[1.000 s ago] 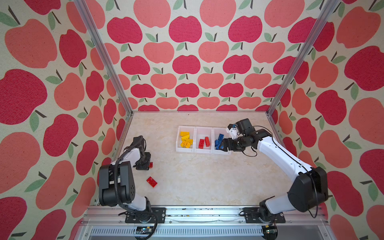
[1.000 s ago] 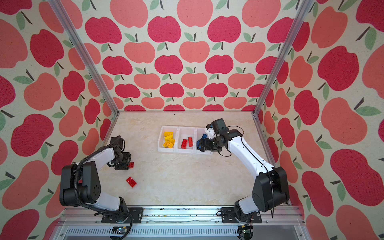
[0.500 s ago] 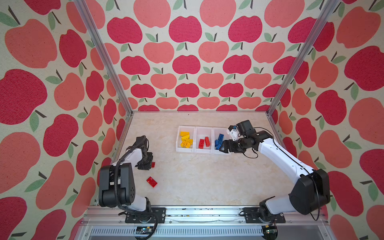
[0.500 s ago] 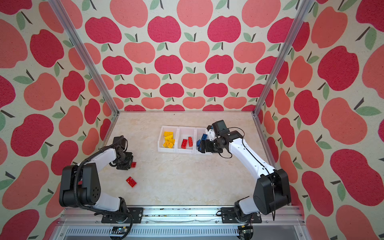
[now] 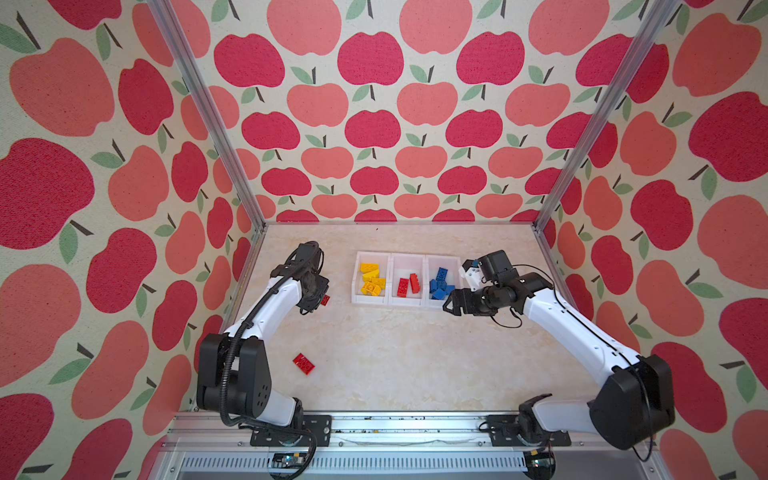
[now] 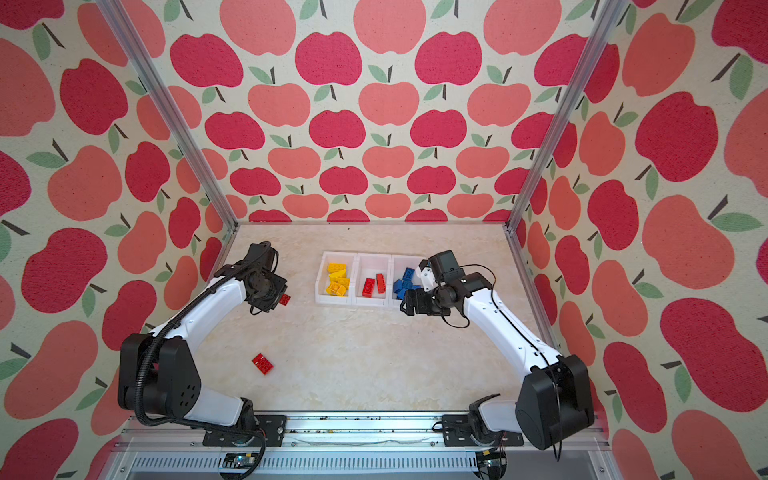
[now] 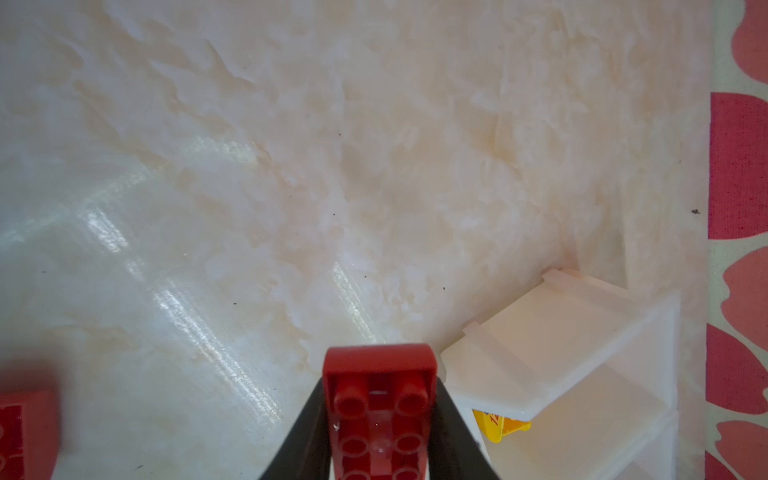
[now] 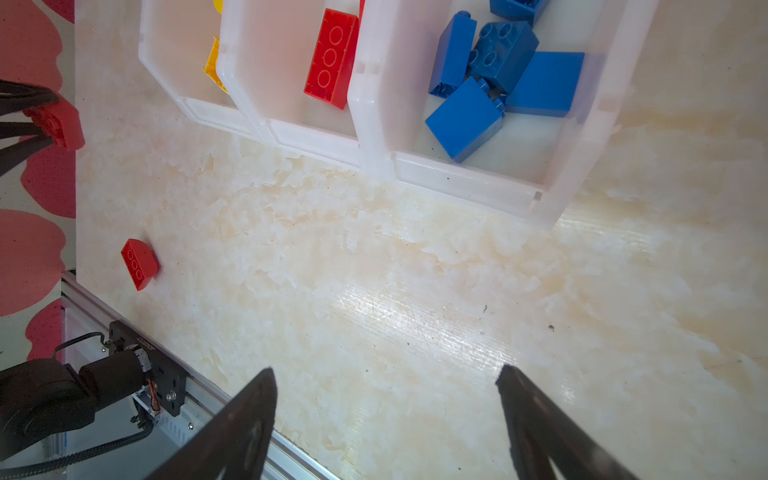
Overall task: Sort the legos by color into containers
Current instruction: 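Carry the red 2x2 brick with the left gripper into the red compartment, release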
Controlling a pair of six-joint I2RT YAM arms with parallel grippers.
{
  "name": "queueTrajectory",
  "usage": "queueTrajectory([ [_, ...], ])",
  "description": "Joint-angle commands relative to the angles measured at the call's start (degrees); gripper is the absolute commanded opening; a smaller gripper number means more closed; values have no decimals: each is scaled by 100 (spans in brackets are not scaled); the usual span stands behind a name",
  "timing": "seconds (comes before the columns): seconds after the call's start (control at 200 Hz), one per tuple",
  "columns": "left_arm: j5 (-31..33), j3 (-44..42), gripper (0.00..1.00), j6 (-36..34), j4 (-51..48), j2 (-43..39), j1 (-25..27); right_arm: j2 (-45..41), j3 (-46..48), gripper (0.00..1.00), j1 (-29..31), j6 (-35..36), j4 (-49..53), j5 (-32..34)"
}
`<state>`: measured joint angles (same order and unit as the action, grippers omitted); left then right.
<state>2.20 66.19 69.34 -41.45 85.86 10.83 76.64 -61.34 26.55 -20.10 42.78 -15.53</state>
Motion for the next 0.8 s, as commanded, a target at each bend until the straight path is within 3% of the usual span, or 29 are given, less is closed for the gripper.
queueTrajectory([
  [0.0, 367, 583, 24, -342, -362, 264, 349, -174, 117, 86, -29, -148, -115, 84],
  [0.45, 598, 3335, 24, -1637, -486, 2243, 1626, -565, 402, 86, -94, -218, -66, 191],
  [0.795, -38, 5411, 22, -2398, -988, 4028, 2009, -852, 631, 86, -333, -271, -51, 173],
])
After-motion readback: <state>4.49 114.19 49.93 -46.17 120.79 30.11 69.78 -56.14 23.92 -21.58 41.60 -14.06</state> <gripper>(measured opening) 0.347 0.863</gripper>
